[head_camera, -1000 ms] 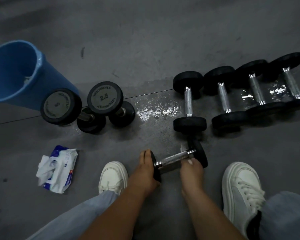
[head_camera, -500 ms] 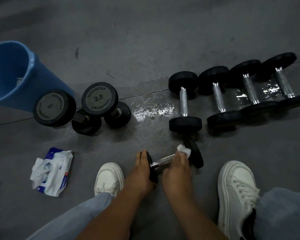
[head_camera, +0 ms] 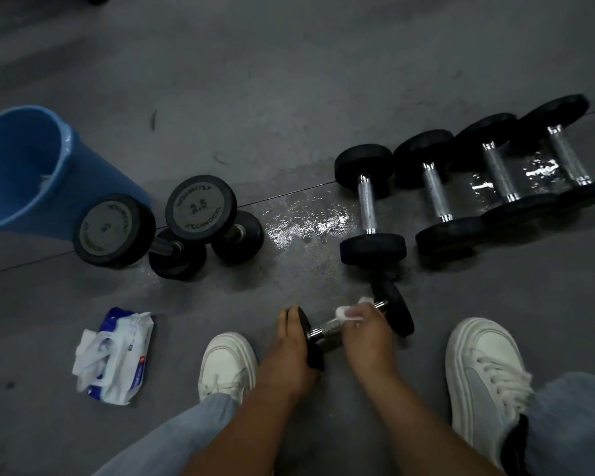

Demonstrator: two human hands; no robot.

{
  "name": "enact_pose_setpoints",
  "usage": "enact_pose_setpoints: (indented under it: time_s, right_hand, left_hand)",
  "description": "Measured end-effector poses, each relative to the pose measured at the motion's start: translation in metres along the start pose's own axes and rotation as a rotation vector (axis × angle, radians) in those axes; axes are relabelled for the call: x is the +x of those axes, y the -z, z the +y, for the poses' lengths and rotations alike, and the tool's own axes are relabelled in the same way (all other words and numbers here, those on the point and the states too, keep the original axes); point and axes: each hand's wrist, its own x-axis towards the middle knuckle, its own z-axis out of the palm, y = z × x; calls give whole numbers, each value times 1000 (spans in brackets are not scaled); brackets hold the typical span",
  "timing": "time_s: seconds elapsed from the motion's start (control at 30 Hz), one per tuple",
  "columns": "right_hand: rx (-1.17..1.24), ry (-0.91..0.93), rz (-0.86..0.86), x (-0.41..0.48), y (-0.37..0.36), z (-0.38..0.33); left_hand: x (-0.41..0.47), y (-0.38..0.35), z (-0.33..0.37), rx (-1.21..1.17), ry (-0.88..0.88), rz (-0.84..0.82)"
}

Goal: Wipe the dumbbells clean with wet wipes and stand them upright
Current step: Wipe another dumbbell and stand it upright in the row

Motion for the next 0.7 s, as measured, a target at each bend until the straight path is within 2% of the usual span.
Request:
enact_pose_setpoints:
  time_s: [0.1,0.13,0.2,0.27,0.33,0.4,0.47,0.53,0.6,0.7]
  right_hand:
    - [-56,-115,-156,0,11,18]
    - [-9,-96,-142,-3,13,18]
    - [53,-14,47,-3,13,8]
    - [-84,90,159,-3,4,-3]
    - [-235,152,85,-9,-6,-9]
    - [-207,134,6,-12,-7,-12]
    - [-172,130,75,-7,-3,-9]
    - [-311,140,132,-4,1,-5]
    - [-455,250,62,-8,-1,-4]
    - [-321,393,-166,-14,-8,-12]
  left_hand:
    - [-1,2,0,-2,2,-1]
    - [1,2,1,-1,5,-8]
    - [3,2,0,-4,6,-9]
    - [3,2,0,-9,-4,2]
    - [1,1,0,-10,-10,-2]
    - [2,1,0,-18,-12,-3]
    - [2,3,1,-17,-8,-2]
    - [1,3,2,-16,-1,-1]
    - [-1,2,2,-14,-10,6]
    - [2,1,-1,-15,-37,-1]
